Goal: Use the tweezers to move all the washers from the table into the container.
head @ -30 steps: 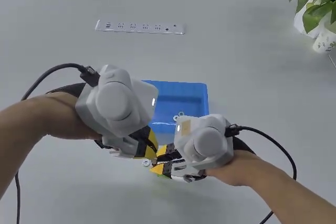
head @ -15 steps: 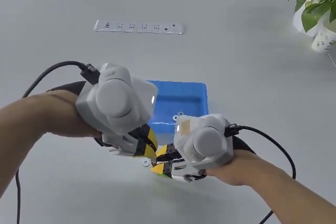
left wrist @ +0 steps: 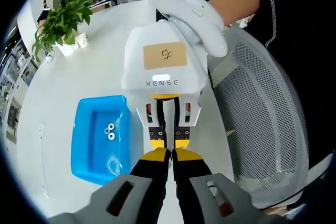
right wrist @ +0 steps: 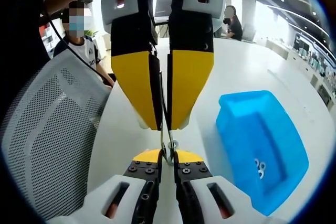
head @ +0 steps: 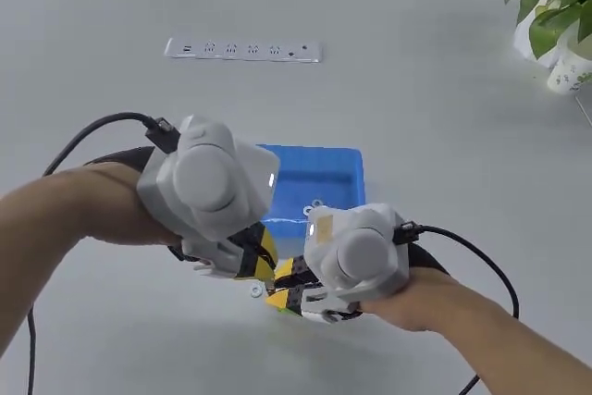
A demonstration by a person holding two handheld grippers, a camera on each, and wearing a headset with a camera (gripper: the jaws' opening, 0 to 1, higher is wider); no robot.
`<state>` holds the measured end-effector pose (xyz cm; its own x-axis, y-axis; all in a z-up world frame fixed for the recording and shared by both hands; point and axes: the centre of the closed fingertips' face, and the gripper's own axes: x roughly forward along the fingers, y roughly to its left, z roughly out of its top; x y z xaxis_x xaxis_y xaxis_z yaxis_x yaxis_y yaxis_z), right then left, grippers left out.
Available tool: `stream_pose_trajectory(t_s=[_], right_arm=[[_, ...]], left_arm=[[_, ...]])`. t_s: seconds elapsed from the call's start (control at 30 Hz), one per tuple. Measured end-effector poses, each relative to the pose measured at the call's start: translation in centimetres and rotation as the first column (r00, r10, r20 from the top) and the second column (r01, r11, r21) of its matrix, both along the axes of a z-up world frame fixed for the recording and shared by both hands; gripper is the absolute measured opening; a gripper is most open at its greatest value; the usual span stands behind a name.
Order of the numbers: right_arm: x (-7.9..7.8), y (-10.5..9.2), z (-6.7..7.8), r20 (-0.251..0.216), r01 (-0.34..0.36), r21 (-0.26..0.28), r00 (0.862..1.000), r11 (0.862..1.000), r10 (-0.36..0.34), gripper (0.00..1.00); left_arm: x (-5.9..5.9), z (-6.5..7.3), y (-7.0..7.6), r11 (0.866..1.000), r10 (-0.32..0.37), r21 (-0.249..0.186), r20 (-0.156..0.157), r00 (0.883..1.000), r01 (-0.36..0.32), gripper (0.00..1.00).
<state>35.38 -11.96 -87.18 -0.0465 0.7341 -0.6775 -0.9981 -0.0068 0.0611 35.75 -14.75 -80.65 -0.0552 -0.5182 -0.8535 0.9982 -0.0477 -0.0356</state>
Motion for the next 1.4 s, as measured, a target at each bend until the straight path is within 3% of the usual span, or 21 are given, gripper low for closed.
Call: stream_pose_trajectory(t_s=[0.67, 1.4], right_arm=[[0.0, -0.1, 0.4, 0.005, -0.01, 0.001, 1.0, 1.0, 0.01, 0.1], [0.5, -0.2, 2.8, 0.052, -0.027, 0.005, 0.998, 1.0, 0.026, 0.1]], left_arm=[[0.0, 0.3, 0.1, 1.0, -0.002, 0.001, 0.004, 1.0, 0.002, 0.07], [0.4, 2.8, 0.0, 1.0, 0.007, -0.019, 0.027, 1.0, -0.007, 0.07]])
